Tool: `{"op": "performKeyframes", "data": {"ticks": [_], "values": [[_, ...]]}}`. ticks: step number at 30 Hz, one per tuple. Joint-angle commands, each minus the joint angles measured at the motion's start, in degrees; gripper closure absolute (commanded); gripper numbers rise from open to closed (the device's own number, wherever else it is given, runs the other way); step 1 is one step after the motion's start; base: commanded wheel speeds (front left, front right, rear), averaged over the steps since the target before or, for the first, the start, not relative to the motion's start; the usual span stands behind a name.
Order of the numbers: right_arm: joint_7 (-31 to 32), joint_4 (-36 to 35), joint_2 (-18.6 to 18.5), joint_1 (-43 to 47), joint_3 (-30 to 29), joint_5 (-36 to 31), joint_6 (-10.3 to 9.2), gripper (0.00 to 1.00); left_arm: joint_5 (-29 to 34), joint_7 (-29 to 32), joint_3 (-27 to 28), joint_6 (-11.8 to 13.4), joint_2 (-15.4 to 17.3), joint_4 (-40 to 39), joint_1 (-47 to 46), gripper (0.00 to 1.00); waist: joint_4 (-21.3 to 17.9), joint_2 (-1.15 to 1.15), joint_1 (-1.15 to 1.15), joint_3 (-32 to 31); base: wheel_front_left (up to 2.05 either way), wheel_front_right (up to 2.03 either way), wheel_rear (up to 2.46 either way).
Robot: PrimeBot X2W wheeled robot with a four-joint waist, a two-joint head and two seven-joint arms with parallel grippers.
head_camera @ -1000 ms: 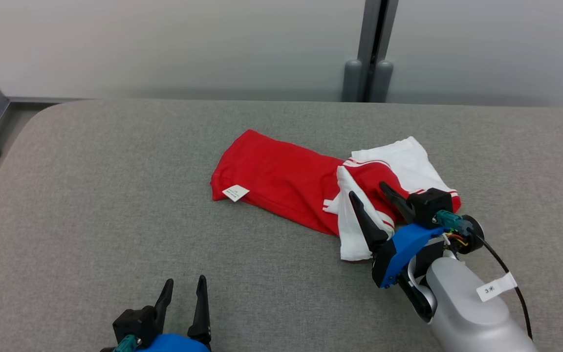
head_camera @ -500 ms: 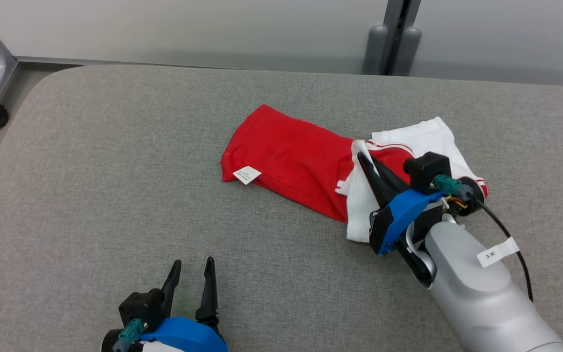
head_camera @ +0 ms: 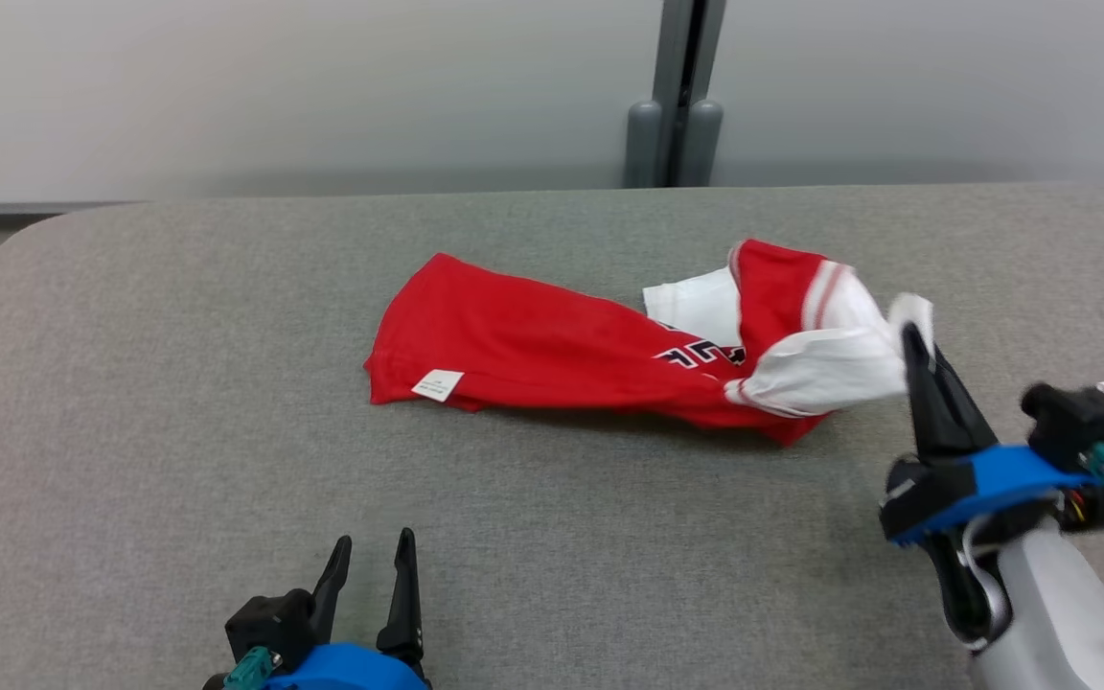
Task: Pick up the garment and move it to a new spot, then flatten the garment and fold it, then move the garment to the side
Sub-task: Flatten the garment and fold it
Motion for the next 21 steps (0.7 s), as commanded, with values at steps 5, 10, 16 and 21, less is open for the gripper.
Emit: {"op": "performKeyframes", "data": {"ticks": [5, 10, 16, 21], "values": [[-0.2, 2.5, 0.1, 8.1, -8.1, -1.2, 0.00, 0.00, 0.2, -0.1, 0.5, -0.5, 0.1, 0.3, 1.2, 0.00, -4.1, 0.00, 0.00, -2.9, 0.00, 0.00, 0.00], [-0.2, 4.1, 1.6, 11.0, -12.5, -3.7, 0.00, 0.00, 0.5, -0.1, 0.5, -0.6, 0.1, 0.6, 1.2, 0.00, -6.0, 0.00, 0.00, -3.1, 0.00, 0.00, 0.00], [-0.2, 0.3, 3.1, 12.6, -11.4, -7.3, 0.00, 0.00, 1.0, -0.1, 1.1, -0.7, 0.1, 0.8, 0.9, 0.00, -6.9, 0.00, 0.00, -3.2, 0.00, 0.00, 0.00], [-0.2, -3.3, 3.8, 12.8, -8.2, -9.3, 0.00, 0.00, 0.7, -0.1, 1.0, -0.3, 0.0, 1.0, -0.6, 0.00, -6.9, 0.00, 0.00, -2.5, 0.00, 0.00, 0.00]]}}
